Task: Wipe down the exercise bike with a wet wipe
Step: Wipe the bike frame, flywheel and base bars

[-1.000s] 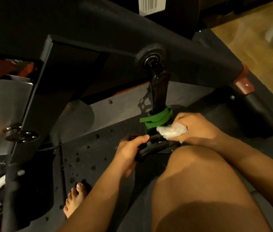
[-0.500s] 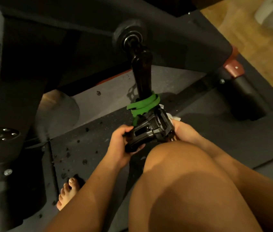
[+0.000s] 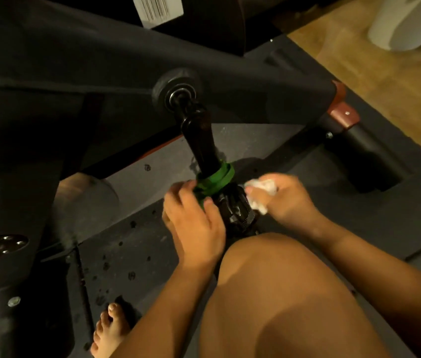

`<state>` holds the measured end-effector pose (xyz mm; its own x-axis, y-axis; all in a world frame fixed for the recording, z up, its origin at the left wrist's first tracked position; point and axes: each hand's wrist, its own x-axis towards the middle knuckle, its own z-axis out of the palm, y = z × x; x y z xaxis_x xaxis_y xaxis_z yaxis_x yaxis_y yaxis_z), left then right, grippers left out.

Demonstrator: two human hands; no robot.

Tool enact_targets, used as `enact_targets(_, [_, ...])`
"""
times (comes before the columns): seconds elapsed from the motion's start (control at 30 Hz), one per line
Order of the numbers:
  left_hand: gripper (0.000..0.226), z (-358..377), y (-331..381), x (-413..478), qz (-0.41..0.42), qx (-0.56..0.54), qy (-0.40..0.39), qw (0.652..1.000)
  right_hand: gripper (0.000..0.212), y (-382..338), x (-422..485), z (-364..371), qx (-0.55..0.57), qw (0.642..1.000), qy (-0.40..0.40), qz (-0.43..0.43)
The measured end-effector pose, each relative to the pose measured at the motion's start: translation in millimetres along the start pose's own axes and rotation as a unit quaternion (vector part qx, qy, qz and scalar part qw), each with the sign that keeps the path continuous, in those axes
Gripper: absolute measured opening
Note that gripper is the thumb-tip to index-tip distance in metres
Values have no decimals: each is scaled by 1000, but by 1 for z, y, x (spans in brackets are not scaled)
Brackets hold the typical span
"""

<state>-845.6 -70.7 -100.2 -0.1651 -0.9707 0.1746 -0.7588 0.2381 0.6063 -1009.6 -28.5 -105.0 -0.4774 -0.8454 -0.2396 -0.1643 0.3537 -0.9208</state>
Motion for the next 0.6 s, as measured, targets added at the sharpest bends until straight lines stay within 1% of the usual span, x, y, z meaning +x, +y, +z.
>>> enact_targets(0.03, [37, -5, 9, 4, 102, 22, 37, 994, 18, -13, 8, -8, 37, 998, 37, -30])
enact_targets(0.07, [36, -10, 20, 12, 199, 45, 64, 977, 8, -31, 18, -13, 78, 992, 79, -56])
enact_targets(0.1, [33, -14, 33, 24, 285, 68, 64, 954, 5, -50, 29, -15, 106, 984, 112, -94])
enact_targets(0.13, [30, -18, 46, 38, 355, 105, 45, 928, 10, -67, 42, -13, 128, 976, 118, -134])
enact_targets(0.17, [25, -21, 55, 53, 409, 154, 13, 899, 12, -79, 54, -6, 145, 968, 104, -176])
enact_targets(0.2, [20, -24, 60, 67, 452, 204, -22, 868, 15, -86, 64, 3, 127, 965, 97, -208])
enact_targets(0.23, [16, -29, 62, 80, 492, 256, -62, 830, 18, -88, 75, 9, 85, 961, 110, -237])
enact_targets(0.27, [12, -35, 62, 89, 531, 307, -105, 783, 18, -83, 85, 12, 32, 959, 125, -253])
enact_targets(0.3, [11, -44, 59, 94, 562, 349, -143, 737, 17, -74, 96, 11, -8, 957, 140, -255])
enact_targets(0.33, [12, -54, 59, 100, 584, 381, -157, 699, 15, -66, 102, 6, -30, 959, 154, -237])
enact_targets(0.37, [17, -67, 67, 108, 593, 400, -142, 684, 12, -57, 107, -1, -33, 961, 177, -212])
enact_targets(0.4, [22, -80, 79, 120, 590, 415, -108, 684, 10, -47, 111, -8, -33, 960, 214, -176])
enact_targets(0.43, [31, -92, 91, 133, 568, 443, -84, 689, 9, -36, 116, -14, -25, 957, 252, -139])
enact_targets(0.47, [43, -101, 103, 148, 545, 470, -76, 690, 7, -27, 118, -16, -33, 952, 289, -95])
enact_targets(0.5, [56, -107, 115, 161, 533, 487, -97, 685, 4, -24, 117, -18, -48, 949, 306, -58])
enact_targets(0.53, [65, -108, 126, 173, 530, 487, -144, 679, 6, -25, 116, -20, -25, 956, 289, -44])
enact_targets(0.57, [72, -101, 135, 182, 528, 472, -198, 678, 13, -31, 112, -18, 15, 965, 254, -64])
enact_targets(0.6, [74, -89, 143, 189, 524, 465, -241, 671, 19, -37, 110, -6, 81, 972, 205, -79])
